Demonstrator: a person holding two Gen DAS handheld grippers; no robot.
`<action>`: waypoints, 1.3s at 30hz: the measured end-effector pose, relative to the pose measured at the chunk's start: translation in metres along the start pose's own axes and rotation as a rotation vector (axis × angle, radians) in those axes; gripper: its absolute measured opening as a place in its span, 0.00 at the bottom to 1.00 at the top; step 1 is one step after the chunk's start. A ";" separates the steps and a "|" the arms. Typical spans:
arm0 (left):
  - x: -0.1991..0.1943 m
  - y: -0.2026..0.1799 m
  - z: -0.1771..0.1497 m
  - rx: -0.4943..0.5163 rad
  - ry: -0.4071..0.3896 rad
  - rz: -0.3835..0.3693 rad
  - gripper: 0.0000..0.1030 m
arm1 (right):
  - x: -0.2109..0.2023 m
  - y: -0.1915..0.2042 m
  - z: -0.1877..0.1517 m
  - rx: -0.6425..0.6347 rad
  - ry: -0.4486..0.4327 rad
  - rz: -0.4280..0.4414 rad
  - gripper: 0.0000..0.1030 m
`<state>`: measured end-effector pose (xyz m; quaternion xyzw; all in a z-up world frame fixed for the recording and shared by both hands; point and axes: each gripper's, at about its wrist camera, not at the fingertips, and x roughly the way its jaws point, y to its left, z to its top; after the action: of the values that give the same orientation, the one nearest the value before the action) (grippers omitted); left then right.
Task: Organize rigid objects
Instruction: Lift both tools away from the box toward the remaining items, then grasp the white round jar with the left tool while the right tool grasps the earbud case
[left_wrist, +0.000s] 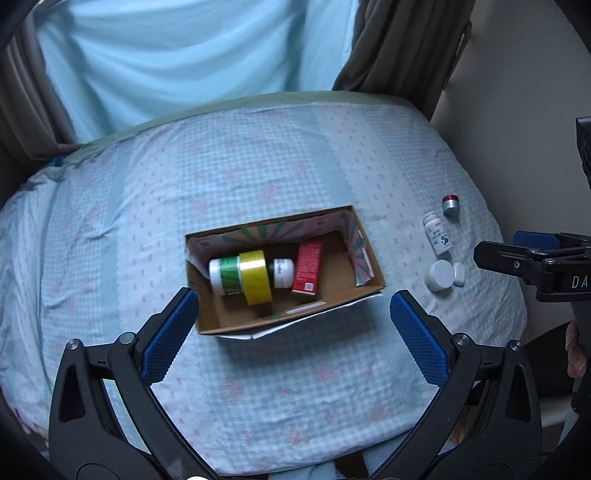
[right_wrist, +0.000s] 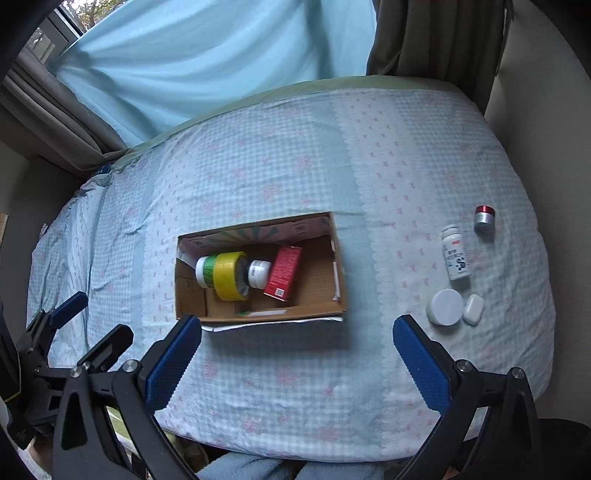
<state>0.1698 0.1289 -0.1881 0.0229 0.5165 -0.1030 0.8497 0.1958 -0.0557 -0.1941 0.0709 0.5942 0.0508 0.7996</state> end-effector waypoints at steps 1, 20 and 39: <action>-0.001 -0.014 -0.001 0.010 -0.006 0.005 1.00 | -0.004 -0.010 -0.004 -0.004 0.001 -0.014 1.00; 0.090 -0.256 -0.021 0.047 0.007 0.008 1.00 | 0.012 -0.243 -0.039 -0.422 0.068 -0.085 1.00; 0.316 -0.333 -0.071 0.254 0.133 -0.114 0.96 | 0.165 -0.318 -0.081 -0.792 0.051 0.013 0.99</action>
<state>0.1822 -0.2345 -0.4771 0.1074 0.5552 -0.2137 0.7966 0.1647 -0.3374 -0.4277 -0.2406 0.5478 0.2826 0.7497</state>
